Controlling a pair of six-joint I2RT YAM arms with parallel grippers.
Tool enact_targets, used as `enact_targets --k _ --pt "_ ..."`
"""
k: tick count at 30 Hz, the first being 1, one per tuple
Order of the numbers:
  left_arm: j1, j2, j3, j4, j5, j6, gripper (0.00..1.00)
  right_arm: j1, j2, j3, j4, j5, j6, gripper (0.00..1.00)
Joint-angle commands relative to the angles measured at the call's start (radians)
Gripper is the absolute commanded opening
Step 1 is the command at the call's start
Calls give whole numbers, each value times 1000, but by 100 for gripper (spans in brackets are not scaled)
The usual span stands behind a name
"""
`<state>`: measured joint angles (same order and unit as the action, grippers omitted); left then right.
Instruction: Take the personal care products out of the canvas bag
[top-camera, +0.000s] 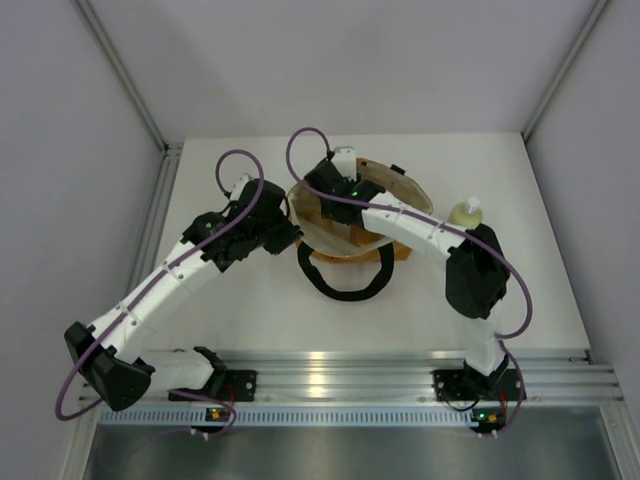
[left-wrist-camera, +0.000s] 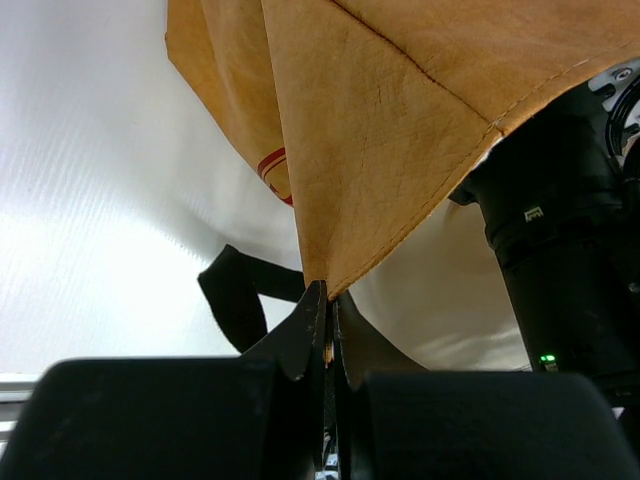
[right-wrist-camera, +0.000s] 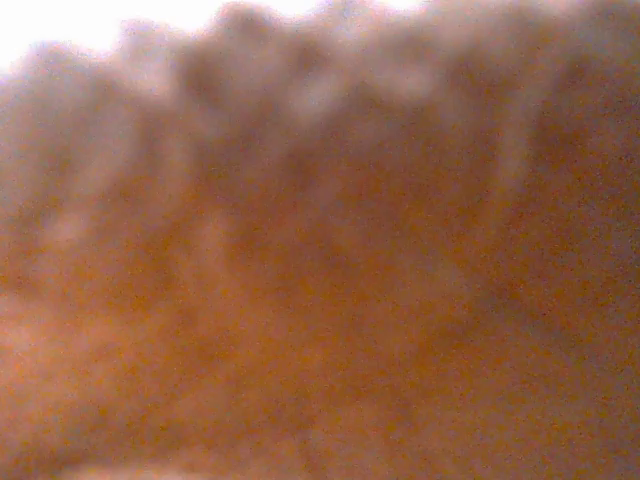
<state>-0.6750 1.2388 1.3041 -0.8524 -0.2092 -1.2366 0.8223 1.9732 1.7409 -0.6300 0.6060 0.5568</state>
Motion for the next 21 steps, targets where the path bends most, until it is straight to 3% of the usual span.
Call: enact_targets --k 1,14,21 --pt "-1 -25 1 19 8 -17 0 11 -123 52 15 1 -21 0" --pt "-1 -16 1 19 -13 -18 0 74 -275 161 -49 15 -144 0" --pt "-1 -12 3 19 -22 -24 0 83 -385 238 -108 -112 -170 0"
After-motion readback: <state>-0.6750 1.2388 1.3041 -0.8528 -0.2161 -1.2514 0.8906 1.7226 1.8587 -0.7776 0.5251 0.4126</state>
